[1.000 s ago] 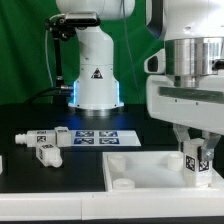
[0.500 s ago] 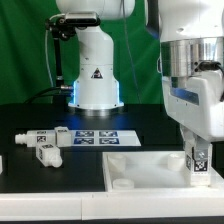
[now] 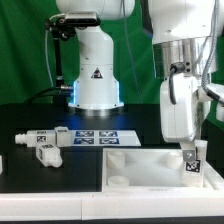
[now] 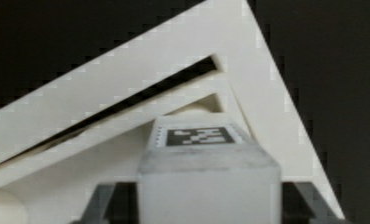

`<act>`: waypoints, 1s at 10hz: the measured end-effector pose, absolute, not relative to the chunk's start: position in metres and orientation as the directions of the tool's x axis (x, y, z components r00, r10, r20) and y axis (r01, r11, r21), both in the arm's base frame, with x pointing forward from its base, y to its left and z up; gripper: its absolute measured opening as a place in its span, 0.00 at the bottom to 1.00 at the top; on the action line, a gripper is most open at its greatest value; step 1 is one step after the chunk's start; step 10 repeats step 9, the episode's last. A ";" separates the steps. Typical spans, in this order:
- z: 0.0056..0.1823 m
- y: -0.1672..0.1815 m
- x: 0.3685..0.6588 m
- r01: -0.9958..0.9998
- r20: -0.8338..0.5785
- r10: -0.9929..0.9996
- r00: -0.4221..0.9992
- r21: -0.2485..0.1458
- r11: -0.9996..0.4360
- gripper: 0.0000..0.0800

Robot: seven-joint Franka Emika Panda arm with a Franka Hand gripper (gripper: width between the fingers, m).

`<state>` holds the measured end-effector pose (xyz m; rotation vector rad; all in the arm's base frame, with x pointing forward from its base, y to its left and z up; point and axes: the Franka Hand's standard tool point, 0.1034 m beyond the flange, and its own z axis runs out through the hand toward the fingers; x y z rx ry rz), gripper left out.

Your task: Assemble one leg

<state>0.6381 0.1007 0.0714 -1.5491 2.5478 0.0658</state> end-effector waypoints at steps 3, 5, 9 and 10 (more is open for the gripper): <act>0.071 0.101 0.638 -0.897 -0.156 -0.890 -0.428 -0.048 0.440 0.60; 0.080 0.105 0.641 -0.901 -0.167 -0.894 -0.416 -0.059 0.431 0.80; 0.122 0.109 0.655 -0.911 -0.208 -0.906 -0.368 -0.113 0.396 0.81; 0.122 0.109 0.655 -0.911 -0.208 -0.906 -0.368 -0.113 0.396 0.81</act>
Offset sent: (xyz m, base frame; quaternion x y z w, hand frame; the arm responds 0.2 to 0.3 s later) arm 0.0000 0.0000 0.0000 0.0000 0.0000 0.0000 1.0000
